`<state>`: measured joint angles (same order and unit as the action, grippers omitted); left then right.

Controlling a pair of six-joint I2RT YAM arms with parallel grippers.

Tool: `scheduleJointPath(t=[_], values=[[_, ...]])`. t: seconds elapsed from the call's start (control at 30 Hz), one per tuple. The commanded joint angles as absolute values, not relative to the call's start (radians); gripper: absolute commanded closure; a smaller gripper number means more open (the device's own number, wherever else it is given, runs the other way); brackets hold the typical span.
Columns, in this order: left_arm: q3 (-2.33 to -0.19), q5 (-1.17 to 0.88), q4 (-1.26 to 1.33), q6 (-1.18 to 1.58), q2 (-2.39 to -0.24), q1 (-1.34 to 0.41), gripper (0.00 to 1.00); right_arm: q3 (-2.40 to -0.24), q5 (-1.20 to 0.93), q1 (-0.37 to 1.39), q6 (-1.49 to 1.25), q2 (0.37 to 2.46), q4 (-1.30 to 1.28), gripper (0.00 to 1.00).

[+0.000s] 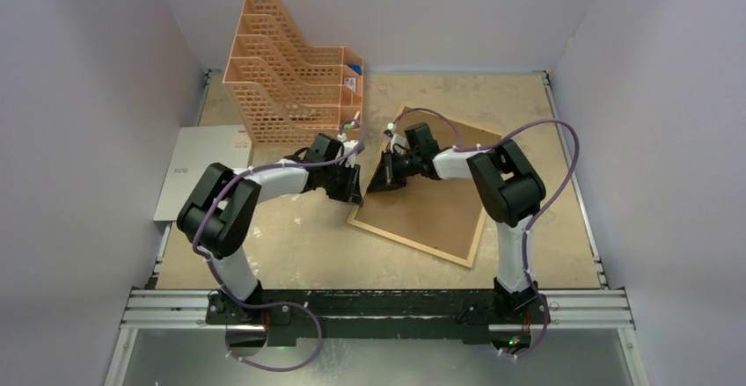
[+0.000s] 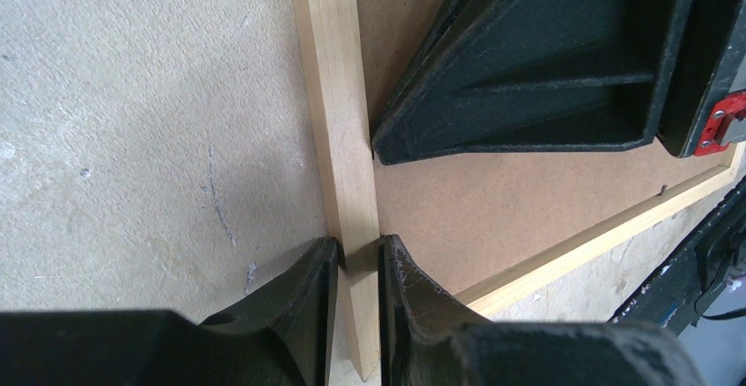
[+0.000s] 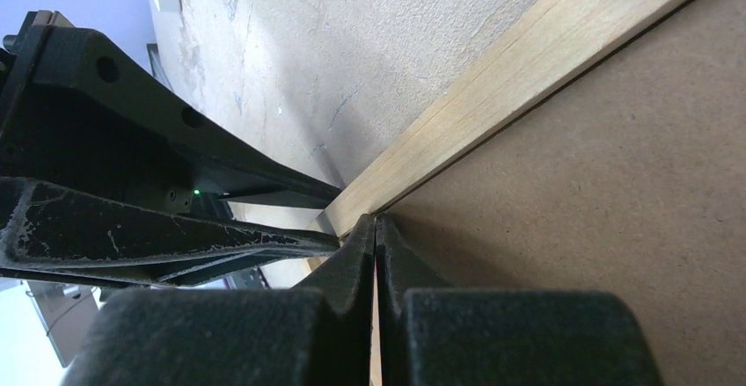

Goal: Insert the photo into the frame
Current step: Adjust the photo frame at the center of the board.

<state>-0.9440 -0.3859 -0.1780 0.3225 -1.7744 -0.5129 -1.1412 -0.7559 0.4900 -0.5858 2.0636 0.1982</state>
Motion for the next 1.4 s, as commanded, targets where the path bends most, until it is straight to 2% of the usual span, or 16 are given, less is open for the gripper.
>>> scheduleJointPath(t=[0.0,0.27,0.67,0.93,1.2,1.37], values=[[-0.876,-0.227,-0.23,0.289,-1.896,-0.536,1.0,-1.121,-0.734,0.496,-0.541,2.081,0.152,1.0],[-0.879,-0.236,-0.231,0.291,-1.9,-0.536,1.0,-1.151,-0.673,0.514,-0.522,2.07,0.112,1.0],[-0.836,-0.396,-0.127,0.369,-1.888,-0.539,1.0,-1.237,-0.167,0.61,-0.493,2.007,-0.198,1.0],[-0.809,-0.425,-0.09,0.45,-1.88,-0.546,1.0,-1.226,0.008,0.714,-0.451,1.981,-0.293,1.0],[-0.797,-0.393,-0.107,0.468,-1.867,-0.548,1.0,-1.239,0.197,0.764,-0.571,2.002,-0.424,1.0],[-0.801,-0.397,-0.121,0.466,-1.878,-0.549,1.0,-1.243,0.206,0.769,-0.612,1.972,-0.452,1.0]])
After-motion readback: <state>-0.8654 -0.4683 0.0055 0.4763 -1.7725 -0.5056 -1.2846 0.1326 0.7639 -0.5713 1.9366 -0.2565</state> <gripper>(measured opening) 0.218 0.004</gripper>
